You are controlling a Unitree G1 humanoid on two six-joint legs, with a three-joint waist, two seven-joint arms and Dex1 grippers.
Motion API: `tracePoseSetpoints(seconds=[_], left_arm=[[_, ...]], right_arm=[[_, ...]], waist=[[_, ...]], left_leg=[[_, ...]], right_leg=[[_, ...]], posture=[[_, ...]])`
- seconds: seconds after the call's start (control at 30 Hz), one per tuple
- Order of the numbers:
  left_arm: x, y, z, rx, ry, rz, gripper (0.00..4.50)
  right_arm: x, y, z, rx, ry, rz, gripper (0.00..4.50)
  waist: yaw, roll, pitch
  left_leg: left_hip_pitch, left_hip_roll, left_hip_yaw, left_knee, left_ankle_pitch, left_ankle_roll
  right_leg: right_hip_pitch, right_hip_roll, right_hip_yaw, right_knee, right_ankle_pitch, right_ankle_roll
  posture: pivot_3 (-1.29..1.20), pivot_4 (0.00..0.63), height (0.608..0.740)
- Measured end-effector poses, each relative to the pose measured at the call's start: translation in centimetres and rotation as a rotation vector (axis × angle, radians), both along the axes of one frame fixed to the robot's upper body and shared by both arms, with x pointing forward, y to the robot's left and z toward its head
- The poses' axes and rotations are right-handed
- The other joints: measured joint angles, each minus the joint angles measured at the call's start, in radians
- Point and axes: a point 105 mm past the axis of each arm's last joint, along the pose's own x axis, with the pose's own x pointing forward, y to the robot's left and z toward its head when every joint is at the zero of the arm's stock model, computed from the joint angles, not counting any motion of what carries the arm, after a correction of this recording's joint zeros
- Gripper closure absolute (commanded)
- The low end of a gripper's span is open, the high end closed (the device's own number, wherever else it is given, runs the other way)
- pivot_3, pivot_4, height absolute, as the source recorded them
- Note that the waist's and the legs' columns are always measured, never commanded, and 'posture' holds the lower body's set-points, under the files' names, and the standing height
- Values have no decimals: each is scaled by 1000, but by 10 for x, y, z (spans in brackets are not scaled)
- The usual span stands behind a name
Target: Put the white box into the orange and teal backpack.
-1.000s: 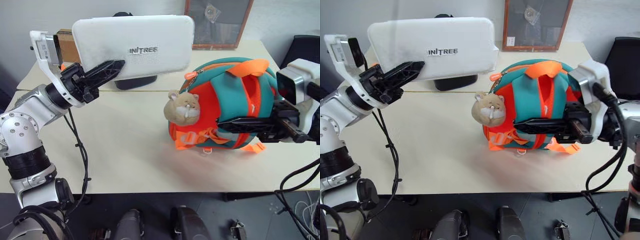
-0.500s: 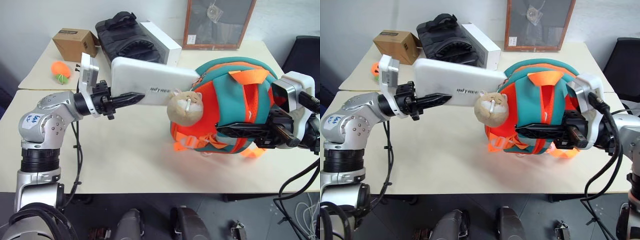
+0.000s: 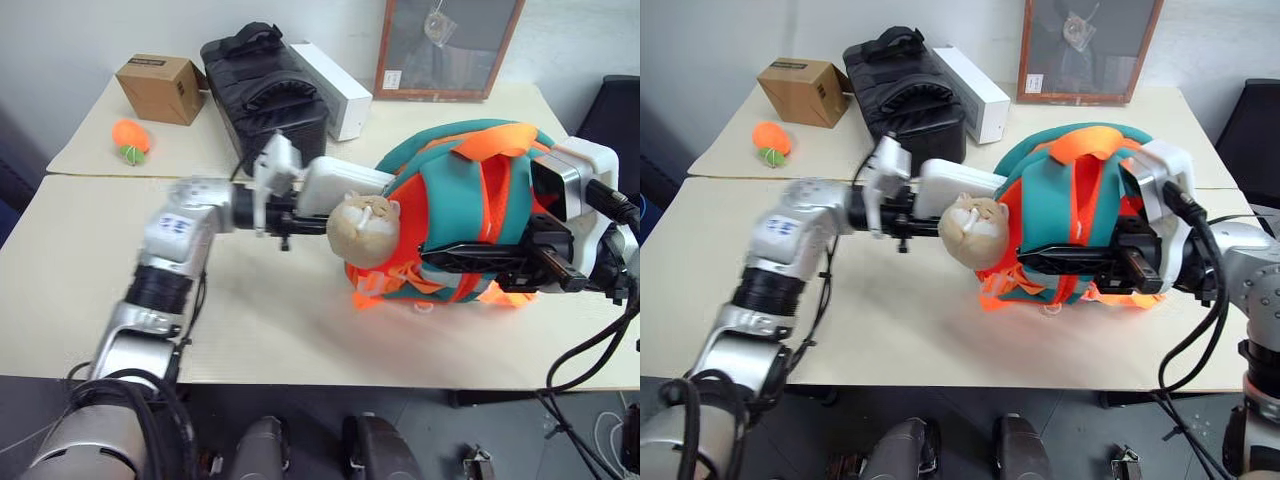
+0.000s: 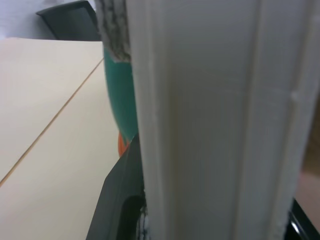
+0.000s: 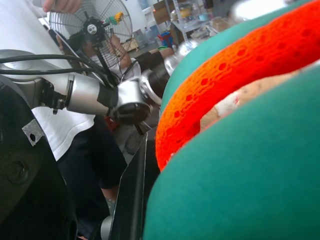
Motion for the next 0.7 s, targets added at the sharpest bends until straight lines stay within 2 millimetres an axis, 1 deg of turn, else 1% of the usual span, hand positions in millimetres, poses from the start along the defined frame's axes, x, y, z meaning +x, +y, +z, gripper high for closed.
tracePoseSetpoints(seconds=[0.17,0.23,0.33,0.37,0.43,0.53,0.6,0.63,0.7], left_arm=[[7,-42,-11,12,0,-13,3098],[10,-54,-14,15,16,-12,2391],[17,-54,-12,22,7,24,1539],[19,-50,-9,20,0,40,1273],[23,-34,-3,20,-4,79,728],[16,5,4,10,2,102,728],[5,32,5,15,29,99,728],[-4,44,5,19,42,80,728],[-14,54,8,20,54,59,728]], right_arm=[[0,7,-2,1,-2,11,4474],[2,9,-2,11,-5,2,4500],[5,11,-4,11,-6,-13,4500],[6,12,-5,9,-5,-19,4500],[8,12,-7,2,-5,-30,4500],[10,11,-12,-1,2,-45,4500],[12,9,-16,-9,12,-60,4500],[13,9,-17,-12,9,-68,4500],[16,7,-18,-9,5,-85,4500]], waist=[[2,0,0],[1,0,0],[-1,0,0],[-3,0,0],[-9,0,0],[-27,0,0],[-32,0,0],[-31,0,0],[-26,0,0]], left_leg=[[0,0,0,1,0,0],[0,0,0,2,-1,2],[0,0,0,2,-1,2],[1,0,0,1,-1,2],[1,1,0,0,0,1],[1,1,0,-2,1,-2],[2,2,0,-2,2,-3],[2,2,0,-2,2,-3],[2,1,-1,0,2,-3]], right_leg=[[0,0,0,0,0,0],[0,0,0,0,0,0],[0,0,0,1,0,0],[0,0,0,1,0,0],[0,0,0,1,0,0],[0,0,0,2,0,0],[0,0,0,4,0,-1],[-1,0,0,4,0,-1],[0,0,0,5,-1,-1]], posture=[[0,150,740],[0,150,740],[0,150,740],[0,150,740],[0,150,740],[0,150,740],[0,150,740],[0,150,740],[0,150,740]])
